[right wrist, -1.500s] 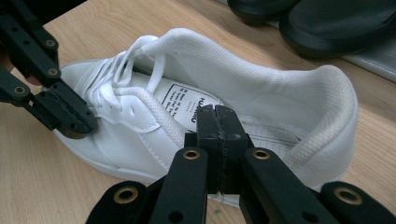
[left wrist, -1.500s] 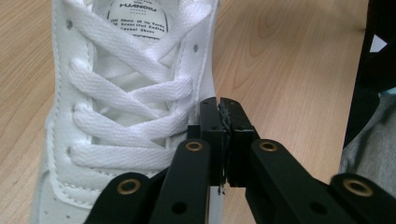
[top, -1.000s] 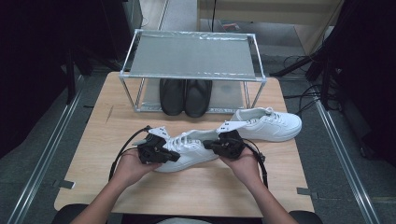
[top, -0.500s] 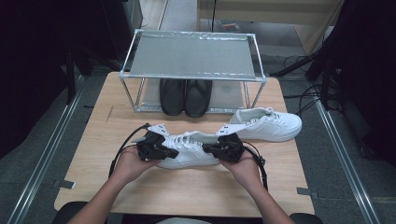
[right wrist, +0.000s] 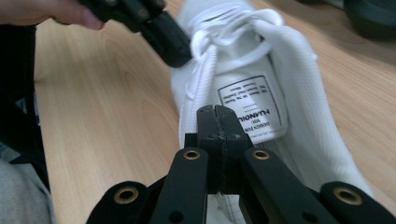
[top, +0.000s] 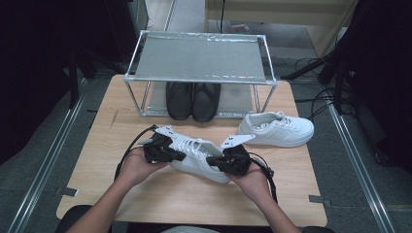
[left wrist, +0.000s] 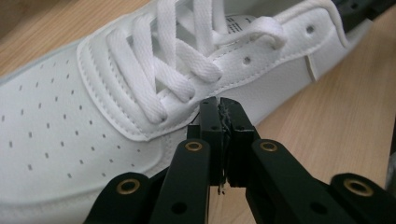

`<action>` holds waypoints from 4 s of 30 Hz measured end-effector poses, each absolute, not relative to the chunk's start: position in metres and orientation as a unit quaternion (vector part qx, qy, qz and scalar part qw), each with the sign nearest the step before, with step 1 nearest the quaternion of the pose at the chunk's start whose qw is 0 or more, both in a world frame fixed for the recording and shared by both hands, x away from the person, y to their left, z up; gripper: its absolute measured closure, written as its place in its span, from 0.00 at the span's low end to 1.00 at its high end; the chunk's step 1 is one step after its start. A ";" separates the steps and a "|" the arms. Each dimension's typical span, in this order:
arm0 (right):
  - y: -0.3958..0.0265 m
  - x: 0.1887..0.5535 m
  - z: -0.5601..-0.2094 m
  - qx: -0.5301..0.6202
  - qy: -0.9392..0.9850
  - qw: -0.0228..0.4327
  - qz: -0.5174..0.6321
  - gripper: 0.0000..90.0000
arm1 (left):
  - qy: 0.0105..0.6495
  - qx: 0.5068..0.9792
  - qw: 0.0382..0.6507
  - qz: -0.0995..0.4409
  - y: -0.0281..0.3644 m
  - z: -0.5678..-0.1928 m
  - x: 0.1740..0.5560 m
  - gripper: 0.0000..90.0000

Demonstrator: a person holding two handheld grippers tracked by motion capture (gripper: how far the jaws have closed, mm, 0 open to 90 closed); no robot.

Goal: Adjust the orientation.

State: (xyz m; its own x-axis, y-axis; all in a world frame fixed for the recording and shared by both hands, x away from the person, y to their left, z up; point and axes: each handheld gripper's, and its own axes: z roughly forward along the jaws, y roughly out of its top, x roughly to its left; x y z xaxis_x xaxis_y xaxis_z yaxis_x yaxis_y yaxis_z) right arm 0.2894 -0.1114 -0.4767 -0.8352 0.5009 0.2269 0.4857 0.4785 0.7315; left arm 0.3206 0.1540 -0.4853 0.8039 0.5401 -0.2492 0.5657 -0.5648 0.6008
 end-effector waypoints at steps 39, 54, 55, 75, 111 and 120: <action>-0.138 0.330 -0.477 0.334 0.850 0.040 0.405 1.00 | 0.338 0.879 0.334 -0.019 0.161 -0.494 0.307 0.98; -0.126 0.317 -0.478 0.314 0.857 0.028 0.407 1.00 | 0.343 0.881 0.324 -0.022 0.161 -0.498 0.314 0.98; -0.126 0.316 -0.479 0.313 0.857 0.028 0.408 1.00 | 0.343 0.882 0.323 -0.021 0.161 -0.498 0.314 0.98; -0.115 0.296 -0.481 0.297 0.861 0.007 0.413 1.00 | 0.356 0.876 0.325 -0.033 0.168 -0.498 0.328 0.98; -0.142 0.306 -0.478 0.327 0.838 0.028 0.437 0.74 | 0.358 0.852 0.379 -0.040 0.188 -0.486 0.337 0.70; -0.162 0.319 -0.475 0.349 0.827 0.047 0.438 0.68 | 0.356 0.843 0.402 -0.027 0.198 -0.483 0.329 0.57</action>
